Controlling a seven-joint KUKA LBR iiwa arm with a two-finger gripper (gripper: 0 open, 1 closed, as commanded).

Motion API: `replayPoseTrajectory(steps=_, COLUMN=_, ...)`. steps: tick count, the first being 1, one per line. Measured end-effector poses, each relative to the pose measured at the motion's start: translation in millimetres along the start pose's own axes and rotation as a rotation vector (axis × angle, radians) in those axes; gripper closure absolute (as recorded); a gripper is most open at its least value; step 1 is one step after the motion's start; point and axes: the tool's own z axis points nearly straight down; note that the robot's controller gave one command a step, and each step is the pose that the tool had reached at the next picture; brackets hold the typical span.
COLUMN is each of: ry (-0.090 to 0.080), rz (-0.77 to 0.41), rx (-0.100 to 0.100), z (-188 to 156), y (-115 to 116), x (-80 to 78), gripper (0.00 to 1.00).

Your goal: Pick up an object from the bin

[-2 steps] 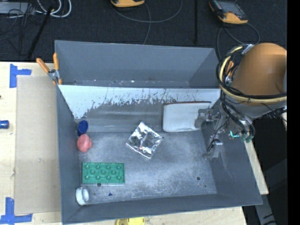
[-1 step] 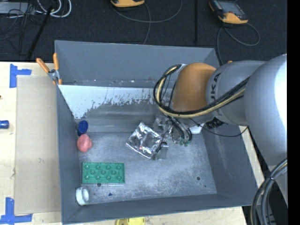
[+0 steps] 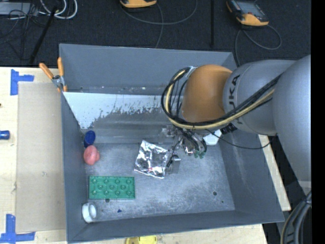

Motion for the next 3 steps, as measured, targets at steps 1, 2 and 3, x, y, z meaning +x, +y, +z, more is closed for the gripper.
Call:
replayPoseTrajectory(steps=1, ry=0.0, rz=0.009, rx=0.001, z=-26, y=1, x=11.9, gripper=0.0)
replayPoseTrajectory(steps=2, ry=0.004, rz=-0.273, rx=0.001, z=32, y=-1, x=4.6, gripper=0.0)
replayPoseTrajectory(steps=3, ry=0.002, rz=-0.479, rx=0.001, z=31, y=3, x=27.8, gripper=0.0)
